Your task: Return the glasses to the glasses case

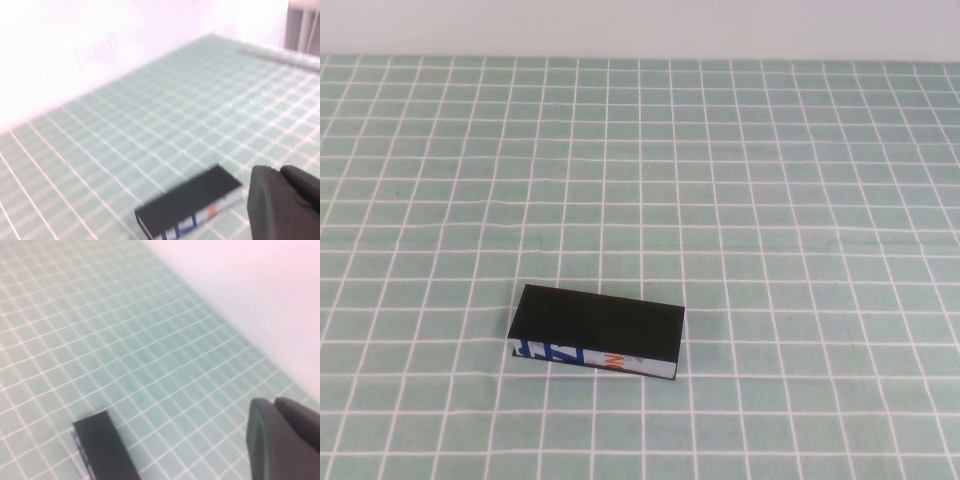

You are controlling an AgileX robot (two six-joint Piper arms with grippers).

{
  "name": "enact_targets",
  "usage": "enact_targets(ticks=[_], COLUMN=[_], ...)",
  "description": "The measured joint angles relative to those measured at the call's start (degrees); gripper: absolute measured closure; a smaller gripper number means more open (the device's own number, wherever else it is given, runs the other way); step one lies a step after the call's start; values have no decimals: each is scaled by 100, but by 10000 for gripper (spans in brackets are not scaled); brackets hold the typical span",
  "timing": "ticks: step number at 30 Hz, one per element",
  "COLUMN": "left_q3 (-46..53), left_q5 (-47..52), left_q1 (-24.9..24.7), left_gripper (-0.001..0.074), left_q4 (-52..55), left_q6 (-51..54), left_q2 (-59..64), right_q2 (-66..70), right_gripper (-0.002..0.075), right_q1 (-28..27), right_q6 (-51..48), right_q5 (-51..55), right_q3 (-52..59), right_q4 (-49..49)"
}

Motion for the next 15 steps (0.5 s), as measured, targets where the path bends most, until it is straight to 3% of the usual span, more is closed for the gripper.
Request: enact_targets(ticks=[9, 15], left_q3=[0, 0], left_q5=[931, 540], left_q1=[0, 0], left_gripper=[737, 737], left_q4=[-266, 215], left_q6=[177, 147], left_q2=[654, 1174], right_q2=[-2541, -3795], right_gripper=[737, 737], right_q1=[0, 0], right_q6=[597, 903], right_q5=[-1350, -1382], right_q3=[3234, 4716], right_q4=[-858, -1189])
